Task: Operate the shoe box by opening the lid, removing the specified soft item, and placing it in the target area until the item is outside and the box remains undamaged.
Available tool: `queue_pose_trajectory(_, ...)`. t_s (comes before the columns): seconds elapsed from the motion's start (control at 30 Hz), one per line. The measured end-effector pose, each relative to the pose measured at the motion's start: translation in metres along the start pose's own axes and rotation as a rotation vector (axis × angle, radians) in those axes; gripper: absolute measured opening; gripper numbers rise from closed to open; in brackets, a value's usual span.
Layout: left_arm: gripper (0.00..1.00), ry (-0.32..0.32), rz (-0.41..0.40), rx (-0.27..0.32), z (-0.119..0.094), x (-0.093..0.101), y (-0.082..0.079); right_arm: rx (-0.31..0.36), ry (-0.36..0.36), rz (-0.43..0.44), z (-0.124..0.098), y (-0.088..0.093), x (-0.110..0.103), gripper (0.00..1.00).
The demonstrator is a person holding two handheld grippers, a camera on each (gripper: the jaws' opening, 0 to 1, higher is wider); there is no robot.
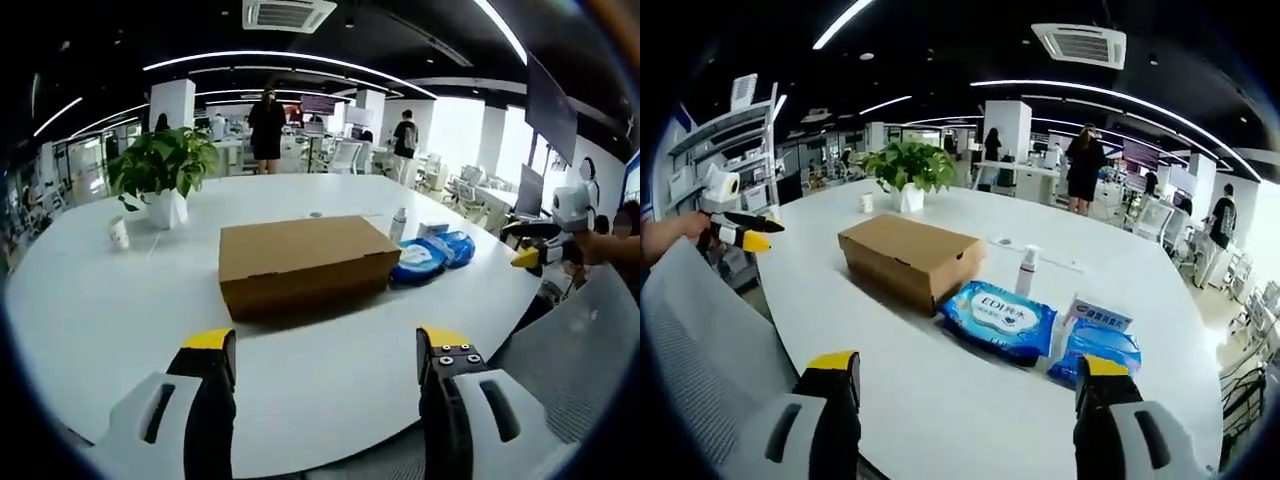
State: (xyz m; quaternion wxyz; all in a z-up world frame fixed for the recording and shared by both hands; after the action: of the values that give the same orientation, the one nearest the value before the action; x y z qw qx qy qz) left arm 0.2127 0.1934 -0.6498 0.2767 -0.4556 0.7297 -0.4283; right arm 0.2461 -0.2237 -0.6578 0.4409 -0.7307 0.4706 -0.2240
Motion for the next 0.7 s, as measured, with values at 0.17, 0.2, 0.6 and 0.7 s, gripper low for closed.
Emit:
queue_pose_trajectory(0.17, 0.83, 0.002, 0.008, -0.016, -0.008, 0.002, 0.001, 0.002, 0.004, 0.016, -0.010, 0.006, -0.003, 0.97)
queue_pose_trajectory(0.2, 0.84, 0.001, 0.014, -0.014, -0.011, 0.003, 0.001, 0.007, 0.005, 0.026, -0.013, 0.007, -0.004, 0.98)
queue_pose_trajectory(0.6, 1.00, 0.004, 0.005, -0.014, -0.026, 0.009, 0.009, 0.013, 0.008, -0.003, -0.029, 0.011, -0.013, 1.00)
queue_pose_trajectory(0.7, 1.00, -0.009, 0.015, -0.009, -0.027, 0.011, 0.009, 0.013, 0.015, -0.012, -0.033, 0.012, -0.014, 1.00)
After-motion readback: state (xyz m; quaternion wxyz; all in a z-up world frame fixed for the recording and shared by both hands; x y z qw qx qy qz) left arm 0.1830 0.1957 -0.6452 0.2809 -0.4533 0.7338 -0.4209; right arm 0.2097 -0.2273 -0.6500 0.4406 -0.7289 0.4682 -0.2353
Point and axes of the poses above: the point that each gripper's makers call its tool centre point, and the gripper's own axes: z roughly forward along the fingers, x roughly to its right, y roughly out of its underside, the point moved 8 cm from there along -z, roughly backward along the fingers, and after that the axes turned 9 degrees about z, right-handed, at the moved point
